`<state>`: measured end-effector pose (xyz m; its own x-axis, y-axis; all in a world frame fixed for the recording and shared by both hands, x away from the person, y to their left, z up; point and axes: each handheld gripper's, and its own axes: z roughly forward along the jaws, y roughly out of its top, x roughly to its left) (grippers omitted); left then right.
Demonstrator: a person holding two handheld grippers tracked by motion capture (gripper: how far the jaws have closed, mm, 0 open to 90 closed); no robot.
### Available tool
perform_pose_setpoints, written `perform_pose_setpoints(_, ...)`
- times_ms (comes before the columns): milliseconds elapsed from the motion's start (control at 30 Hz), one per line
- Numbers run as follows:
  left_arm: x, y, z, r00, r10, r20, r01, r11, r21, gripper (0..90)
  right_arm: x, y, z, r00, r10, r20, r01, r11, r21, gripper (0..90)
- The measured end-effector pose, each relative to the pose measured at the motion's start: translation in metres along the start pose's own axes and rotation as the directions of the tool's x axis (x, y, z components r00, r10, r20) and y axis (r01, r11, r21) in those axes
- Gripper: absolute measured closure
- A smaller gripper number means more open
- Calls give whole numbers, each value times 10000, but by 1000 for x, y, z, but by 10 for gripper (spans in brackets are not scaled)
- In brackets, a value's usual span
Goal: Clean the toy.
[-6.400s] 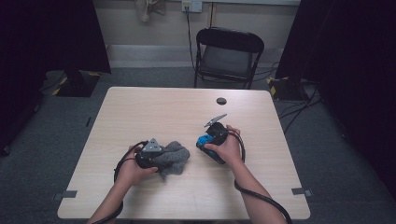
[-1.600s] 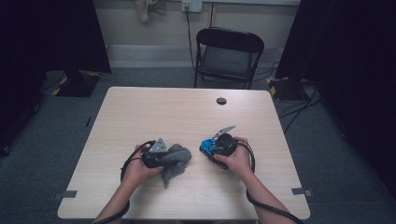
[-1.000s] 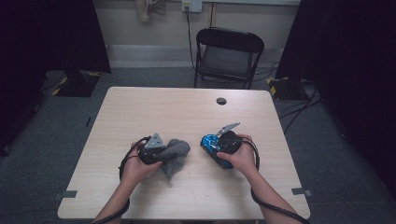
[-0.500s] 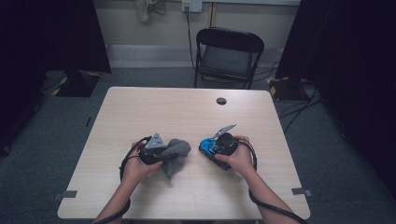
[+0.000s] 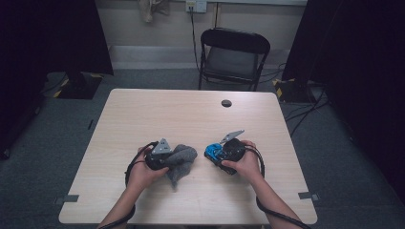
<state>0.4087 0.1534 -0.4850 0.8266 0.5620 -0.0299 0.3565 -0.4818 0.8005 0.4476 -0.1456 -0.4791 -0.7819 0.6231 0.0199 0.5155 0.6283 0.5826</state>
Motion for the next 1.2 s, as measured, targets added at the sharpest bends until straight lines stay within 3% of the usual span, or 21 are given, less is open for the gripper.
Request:
perform_pose_setpoints(200, 0, -1, 1, 10000, 29, 7, -29, 10000, 14, 651, 3, -6, -1, 10000, -22, 48, 21, 9994, 349, 178)
perform_pose_setpoints(367, 1, -1, 1, 10000, 69, -15, -69, 10000, 16, 650, 0, -15, -4, 9998, -180, 129, 177, 9996, 215, 149)
perform_pose_setpoints(467, 1, 0, 1, 9999, 114, -40, -114, 9999, 13, 651, -1, -15, -7, 9997, -229, 48, 228, 9996, 162, 258)
perform_pose_setpoints(700, 1, 0, -2, 9999, 107, -135, -108, 9999, -103, 651, 1, -11, -6, 9999, -34, 159, 26, 9989, 473, 261)
perform_pose_setpoints(833, 3, 2, -5, 9998, 86, -199, -91, 9996, -263, 651, 0, -10, -6, 9994, -51, 347, 36, 9990, 436, 263)
perform_pose_setpoints(1200, 5, 9, -9, 9997, -42, -257, 27, 9984, -569, 651, -5, -3, -19, 9997, -69, 244, 63, 9996, 262, 282)
